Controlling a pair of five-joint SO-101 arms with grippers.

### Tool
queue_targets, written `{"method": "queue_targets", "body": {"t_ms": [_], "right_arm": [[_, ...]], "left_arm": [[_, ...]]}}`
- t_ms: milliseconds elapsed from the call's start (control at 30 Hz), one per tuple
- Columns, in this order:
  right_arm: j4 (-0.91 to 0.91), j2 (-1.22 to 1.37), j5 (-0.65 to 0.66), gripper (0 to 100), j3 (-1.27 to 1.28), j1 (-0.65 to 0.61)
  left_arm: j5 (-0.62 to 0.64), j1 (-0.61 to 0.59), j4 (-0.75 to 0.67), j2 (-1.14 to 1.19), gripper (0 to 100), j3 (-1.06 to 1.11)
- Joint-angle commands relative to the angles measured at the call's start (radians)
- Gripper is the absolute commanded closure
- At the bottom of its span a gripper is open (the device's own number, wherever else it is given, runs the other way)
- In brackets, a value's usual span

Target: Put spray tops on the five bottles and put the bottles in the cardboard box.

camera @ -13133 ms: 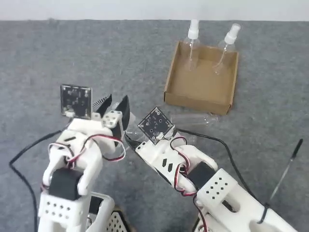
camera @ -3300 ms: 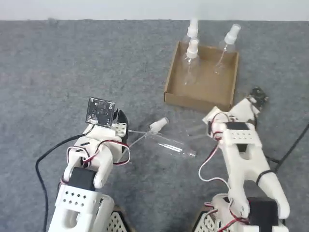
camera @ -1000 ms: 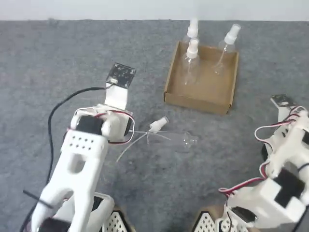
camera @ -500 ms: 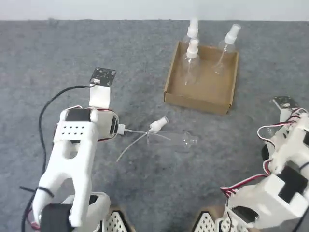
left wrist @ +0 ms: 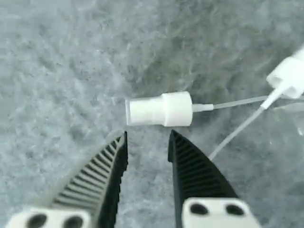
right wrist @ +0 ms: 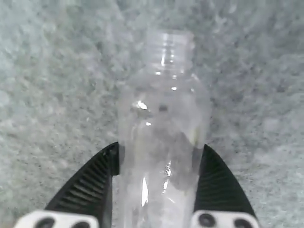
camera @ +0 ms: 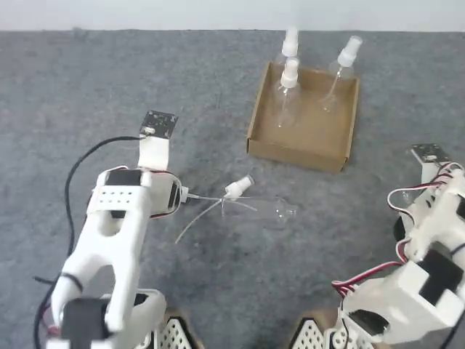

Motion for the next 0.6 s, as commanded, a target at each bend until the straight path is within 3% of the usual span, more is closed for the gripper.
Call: {"method": "queue_targets", "body": {"t_ms": [0, 433, 567], "right_arm": [[-0.019, -0.005, -0.005, 89.2, -0.055, 0.005], [-0.019, -0.005, -0.005, 89.2, -0.054, 0.004], [-0.019, -0.005, -0.005, 89.2, -0.054, 0.004]], "left_arm": [[0.0, -0.006, -0.057, 0.152, 87, -0.058], [0.023, -0.06, -0.08, 0.485, 87, -0.456], [0.123, -0.06, -0.044, 0.551, 87, -0.601]]}}
